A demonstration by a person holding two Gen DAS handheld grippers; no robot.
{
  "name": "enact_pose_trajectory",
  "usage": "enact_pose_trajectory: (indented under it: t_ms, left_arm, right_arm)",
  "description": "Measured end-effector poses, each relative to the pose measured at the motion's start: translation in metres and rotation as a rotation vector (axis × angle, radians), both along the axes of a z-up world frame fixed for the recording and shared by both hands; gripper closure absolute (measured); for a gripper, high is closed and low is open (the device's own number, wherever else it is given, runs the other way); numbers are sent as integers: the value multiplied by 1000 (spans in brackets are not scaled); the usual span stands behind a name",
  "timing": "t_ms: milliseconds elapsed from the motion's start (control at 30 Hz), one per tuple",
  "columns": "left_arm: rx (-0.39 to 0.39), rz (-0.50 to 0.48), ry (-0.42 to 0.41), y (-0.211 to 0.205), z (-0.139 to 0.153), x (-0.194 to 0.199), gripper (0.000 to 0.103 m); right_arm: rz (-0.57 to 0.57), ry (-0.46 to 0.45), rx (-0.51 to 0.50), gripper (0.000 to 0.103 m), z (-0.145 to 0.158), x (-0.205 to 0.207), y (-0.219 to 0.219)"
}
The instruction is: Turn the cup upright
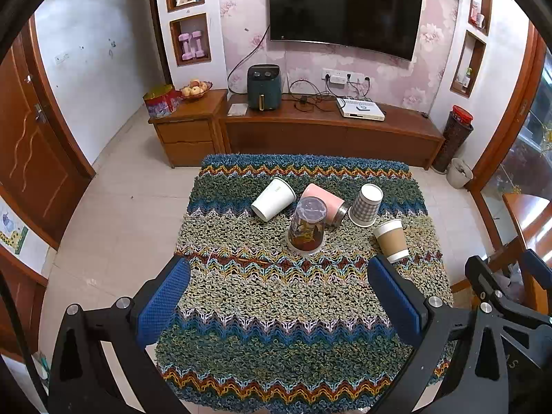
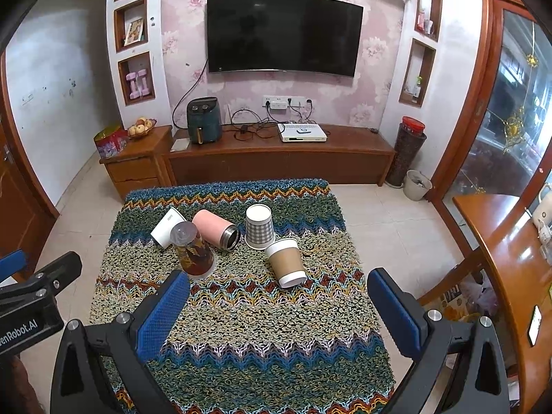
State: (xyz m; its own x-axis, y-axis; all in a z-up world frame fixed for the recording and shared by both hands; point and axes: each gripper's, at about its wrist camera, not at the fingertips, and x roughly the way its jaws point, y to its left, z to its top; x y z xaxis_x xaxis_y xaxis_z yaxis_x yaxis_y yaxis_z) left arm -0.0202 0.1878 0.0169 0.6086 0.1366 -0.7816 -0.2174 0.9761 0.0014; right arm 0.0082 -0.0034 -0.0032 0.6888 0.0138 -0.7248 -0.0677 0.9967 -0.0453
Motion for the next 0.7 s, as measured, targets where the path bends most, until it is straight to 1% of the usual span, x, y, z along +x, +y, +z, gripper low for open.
enact_pose_trajectory:
  t_ms: [500,700]
  left_arm:
    - [-2,2,-6,4,-2,0,1]
    - [-1,2,2,11,-5,2,1]
  right_arm:
    - [12,4,-2,0,-3,-2,5]
    - [0,14,-5,0,-5,1,4]
